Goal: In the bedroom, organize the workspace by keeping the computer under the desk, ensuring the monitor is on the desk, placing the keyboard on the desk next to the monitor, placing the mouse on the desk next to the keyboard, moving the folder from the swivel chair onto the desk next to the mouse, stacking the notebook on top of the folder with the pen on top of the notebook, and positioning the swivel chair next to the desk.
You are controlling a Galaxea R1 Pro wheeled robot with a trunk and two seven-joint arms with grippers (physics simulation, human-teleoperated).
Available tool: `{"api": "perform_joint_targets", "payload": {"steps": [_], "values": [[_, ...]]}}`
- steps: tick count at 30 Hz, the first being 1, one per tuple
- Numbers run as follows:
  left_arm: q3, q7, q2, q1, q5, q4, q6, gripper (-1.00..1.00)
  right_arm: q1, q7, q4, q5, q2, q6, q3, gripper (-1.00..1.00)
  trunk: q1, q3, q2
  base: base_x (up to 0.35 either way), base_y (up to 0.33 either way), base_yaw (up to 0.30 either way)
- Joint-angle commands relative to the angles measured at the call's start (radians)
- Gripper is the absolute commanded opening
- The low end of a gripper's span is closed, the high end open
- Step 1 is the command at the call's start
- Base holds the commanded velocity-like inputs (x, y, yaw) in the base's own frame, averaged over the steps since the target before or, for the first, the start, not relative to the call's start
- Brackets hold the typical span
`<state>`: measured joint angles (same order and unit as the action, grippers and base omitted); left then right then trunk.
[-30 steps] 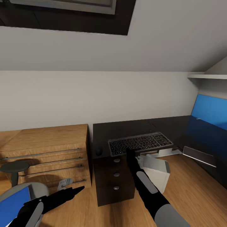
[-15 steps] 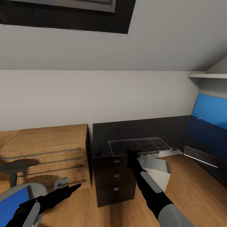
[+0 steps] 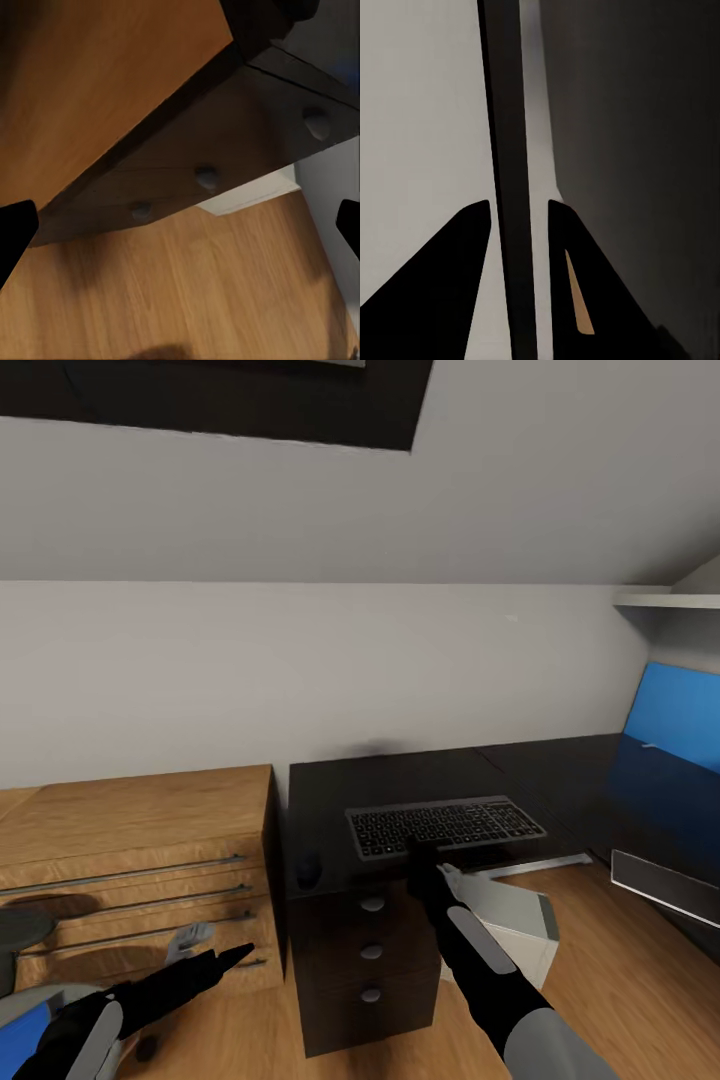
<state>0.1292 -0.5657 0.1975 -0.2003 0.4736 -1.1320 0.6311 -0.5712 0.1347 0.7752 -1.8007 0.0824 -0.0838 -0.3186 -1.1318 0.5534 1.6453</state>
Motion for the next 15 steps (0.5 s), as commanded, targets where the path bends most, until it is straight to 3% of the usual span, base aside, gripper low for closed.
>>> {"api": "perform_joint_targets", "payload": {"steps": [1, 9, 15], "values": [[0.001, -0.001, 0.000, -0.001, 0.005, 0.000, 0.007, 1.00, -0.001, 0.006, 0.000, -0.010, -0.001, -0.008, -0.005, -1.00, 0.000, 0.001, 0.001, 0.262, 0.048, 0.000], [0.006, -0.003, 0.001, -0.001, 0.007, -0.001, 0.009, 1.00, -0.001, 0.002, -0.001, -0.011, 0.001, -0.008, -0.005, -1.00, 0.000, 0.001, 0.001, 0.089, 0.014, 0.000], [0.037, -0.002, -0.002, -0.001, 0.008, -0.002, 0.015, 1.00, -0.001, -0.029, 0.003, -0.010, 0.003, -0.008, -0.006, -1.00, 0.000, 0.001, 0.001, 0.008, 0.001, 0.000]]}}
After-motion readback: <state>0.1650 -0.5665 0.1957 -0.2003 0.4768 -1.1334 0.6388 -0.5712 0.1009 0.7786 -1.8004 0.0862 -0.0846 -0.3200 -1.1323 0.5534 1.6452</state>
